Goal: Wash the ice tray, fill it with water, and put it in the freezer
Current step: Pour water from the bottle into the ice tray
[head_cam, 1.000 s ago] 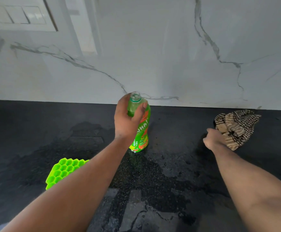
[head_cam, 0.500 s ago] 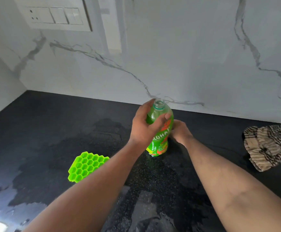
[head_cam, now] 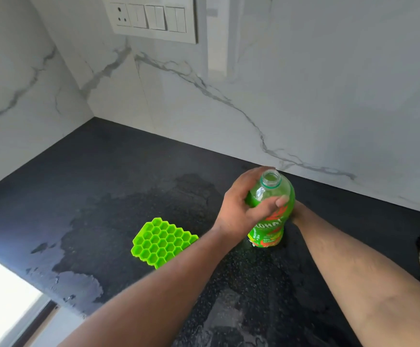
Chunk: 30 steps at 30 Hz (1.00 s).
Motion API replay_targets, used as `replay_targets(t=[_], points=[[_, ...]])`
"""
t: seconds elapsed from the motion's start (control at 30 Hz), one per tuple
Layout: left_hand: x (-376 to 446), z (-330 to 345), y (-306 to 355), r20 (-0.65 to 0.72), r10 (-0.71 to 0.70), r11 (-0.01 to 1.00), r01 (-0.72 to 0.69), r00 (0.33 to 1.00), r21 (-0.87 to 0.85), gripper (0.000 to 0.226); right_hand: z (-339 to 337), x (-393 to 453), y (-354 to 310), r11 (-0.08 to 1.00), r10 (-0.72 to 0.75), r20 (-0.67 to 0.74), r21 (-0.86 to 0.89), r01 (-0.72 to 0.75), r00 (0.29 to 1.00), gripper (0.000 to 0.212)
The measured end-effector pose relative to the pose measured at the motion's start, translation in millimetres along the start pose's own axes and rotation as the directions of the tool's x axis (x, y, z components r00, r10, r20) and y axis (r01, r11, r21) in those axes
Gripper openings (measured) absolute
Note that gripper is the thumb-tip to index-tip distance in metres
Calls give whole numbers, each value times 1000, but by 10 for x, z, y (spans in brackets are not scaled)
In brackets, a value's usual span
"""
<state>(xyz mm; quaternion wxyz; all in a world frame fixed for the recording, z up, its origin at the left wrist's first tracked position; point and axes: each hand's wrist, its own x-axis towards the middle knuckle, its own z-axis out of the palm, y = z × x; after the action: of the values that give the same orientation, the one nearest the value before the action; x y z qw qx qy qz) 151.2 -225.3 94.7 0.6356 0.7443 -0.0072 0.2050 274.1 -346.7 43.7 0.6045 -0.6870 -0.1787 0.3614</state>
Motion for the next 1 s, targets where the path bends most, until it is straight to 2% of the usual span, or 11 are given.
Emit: replay_targets(t=[0.1,0.17,0.27,0.37,0.47,0.67,0.77,0.83,0.87,0.93,1.0], points=[[-10,9,25,-10,-35,999,35,999,8,42,-38,-116,126,971,-20,-225,-236,-34,974,55],[-9,-12,14,-50,-91,996,89,995,-30,39,-60,-302,300,990,-54,-388,-140,-1,920,41],[-55,-34,1,-122,-153,987,147,981,-57,50,166,-684,353,980,-148,-387,64,186,910,81],[-123,-93,28,-154,-179,982,168,972,-84,49,504,-875,302,964,-265,-241,-104,246,934,115],[-302,-159,41,-151,-167,984,154,974,-89,41,736,-868,277,904,-356,-307,-354,241,883,129],[-571,-463,-35,24,-234,948,234,972,-217,29,1019,-979,251,784,-440,-413,-610,116,798,115],[-602,-796,-190,170,-120,989,133,978,-69,39,1159,-1031,187,752,-451,-452,-657,54,770,110],[-646,-1043,-448,209,-128,984,98,970,147,44,1208,-1040,163,742,-448,-482,-670,12,753,106],[-660,-1185,-610,227,-166,933,78,960,350,45,1232,-1044,149,737,-440,-492,-675,-10,751,104],[-722,-1458,-876,309,-371,625,-11,876,781,49,1284,-1046,129,721,-419,-510,-690,-66,751,101],[-815,-1667,-1058,350,-555,385,-141,754,912,56,1348,-1064,136,687,-400,-529,-714,-137,749,101]])
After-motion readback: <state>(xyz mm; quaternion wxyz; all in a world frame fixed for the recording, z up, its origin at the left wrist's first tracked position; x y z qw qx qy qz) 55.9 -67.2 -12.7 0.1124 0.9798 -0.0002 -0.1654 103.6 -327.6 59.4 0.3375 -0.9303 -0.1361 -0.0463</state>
